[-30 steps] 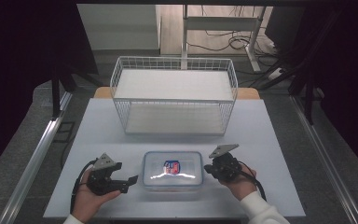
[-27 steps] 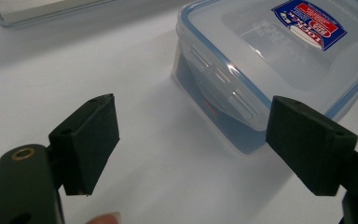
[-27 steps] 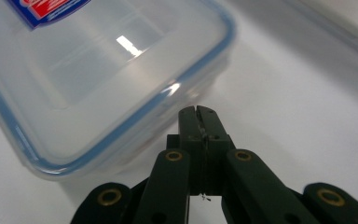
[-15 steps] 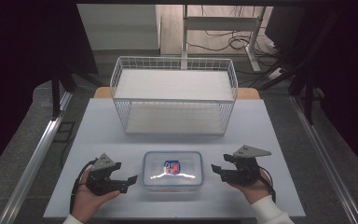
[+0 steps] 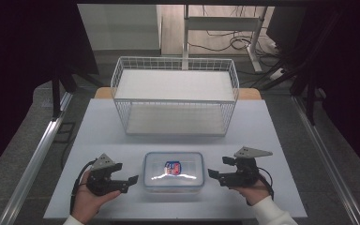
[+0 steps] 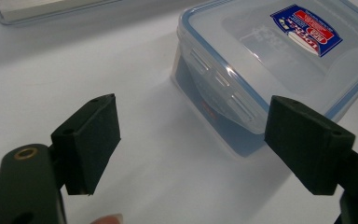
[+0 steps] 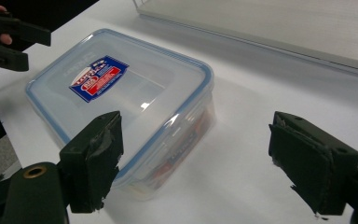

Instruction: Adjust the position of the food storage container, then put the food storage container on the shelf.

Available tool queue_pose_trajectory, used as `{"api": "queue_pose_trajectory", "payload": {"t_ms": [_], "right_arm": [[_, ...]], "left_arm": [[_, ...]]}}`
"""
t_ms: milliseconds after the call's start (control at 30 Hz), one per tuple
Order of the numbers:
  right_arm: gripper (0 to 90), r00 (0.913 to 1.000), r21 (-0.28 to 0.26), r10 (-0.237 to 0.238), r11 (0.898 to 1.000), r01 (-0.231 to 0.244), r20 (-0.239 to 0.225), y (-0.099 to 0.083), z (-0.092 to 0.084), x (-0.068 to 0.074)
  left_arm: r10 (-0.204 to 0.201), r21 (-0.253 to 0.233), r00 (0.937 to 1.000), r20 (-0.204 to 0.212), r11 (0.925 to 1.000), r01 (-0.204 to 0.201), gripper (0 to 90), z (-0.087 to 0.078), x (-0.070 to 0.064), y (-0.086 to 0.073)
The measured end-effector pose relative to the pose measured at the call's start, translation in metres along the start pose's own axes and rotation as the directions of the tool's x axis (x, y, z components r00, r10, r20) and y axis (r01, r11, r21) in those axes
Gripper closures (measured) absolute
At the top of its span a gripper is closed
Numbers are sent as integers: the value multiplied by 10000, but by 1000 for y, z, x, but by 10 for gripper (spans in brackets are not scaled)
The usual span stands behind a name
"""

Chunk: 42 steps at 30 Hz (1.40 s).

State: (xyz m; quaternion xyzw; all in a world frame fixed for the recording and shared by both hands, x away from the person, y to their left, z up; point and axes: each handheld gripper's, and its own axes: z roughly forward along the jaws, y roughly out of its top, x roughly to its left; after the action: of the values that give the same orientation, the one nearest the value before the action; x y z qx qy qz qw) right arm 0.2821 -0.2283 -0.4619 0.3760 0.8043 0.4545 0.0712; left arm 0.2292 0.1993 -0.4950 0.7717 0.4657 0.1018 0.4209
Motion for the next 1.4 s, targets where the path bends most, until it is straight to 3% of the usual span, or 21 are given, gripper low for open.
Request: {"api": "queue_pose_trajectory", "payload": {"t_ms": [467, 633, 867, 1000, 1033, 1067, 1133, 1167, 1200, 1233, 1333, 1400], "right_arm": [[171, 9997, 6, 143, 9999, -143, -176, 0, 0, 0], [173, 9994, 241, 263, 9994, -257, -225, 1, 3, 3], [173, 9989, 296, 199, 9994, -187, -433, 3, 7, 8], [172, 9984, 368, 236, 9991, -217, -514, 3, 10, 9], [172, 9983, 377, 254, 9990, -234, -519, 4, 10, 9], [172, 9983, 356, 221, 9992, -202, -544, 4, 11, 9], [170, 9982, 352, 191, 9992, -171, -566, 4, 11, 9], [164, 9982, 322, 58, 9995, -39, -595, 5, 12, 10], [164, 9982, 322, 58, 9995, -39, -595, 5, 12, 10], [161, 9980, 361, 76, 9993, -54, -627, 5, 13, 11], [158, 9977, 408, 83, 9992, -56, -668, 5, 15, 10], [154, 9968, 538, 253, 9983, -213, -761, 5, 18, 8]], "left_arm": [[-40, 63, 10000, -30, 10000, 40, 173, 3, -1, 3], [-165, 357, 9997, 168, 9992, 159, 146, 8, -1, 8], [-557, 254, 9968, 576, 9982, 543, 146, 8, -3, 15], [-992, 275, 9912, 880, 9949, 971, 125, 13, -2, 21], [-1378, 331, 9841, 1118, 9903, 1349, 124, 18, 0, 24], [-1378, 331, 9841, 1118, 9903, 1349, 119, 18, 0, 24], [-1622, 451, 9776, 1339, 9865, 1575, 117, 23, 2, 26], [-1838, 686, 9708, 1541, 9822, 1751, 111, 28, 4, 27], [-1838, 686, 9708, 1541, 9822, 1751, 108, 28, 4, 27], [-2057, 867, 9639, 1693, 9773, 1933, 107, 33, 6, 28], [-2173, 1059, 9597, 1783, 9739, 2009, 110, 39, 7, 28], [-2307, 1360, 9527, 1980, 9690, 2064, 110, 47, 7, 28]]}}
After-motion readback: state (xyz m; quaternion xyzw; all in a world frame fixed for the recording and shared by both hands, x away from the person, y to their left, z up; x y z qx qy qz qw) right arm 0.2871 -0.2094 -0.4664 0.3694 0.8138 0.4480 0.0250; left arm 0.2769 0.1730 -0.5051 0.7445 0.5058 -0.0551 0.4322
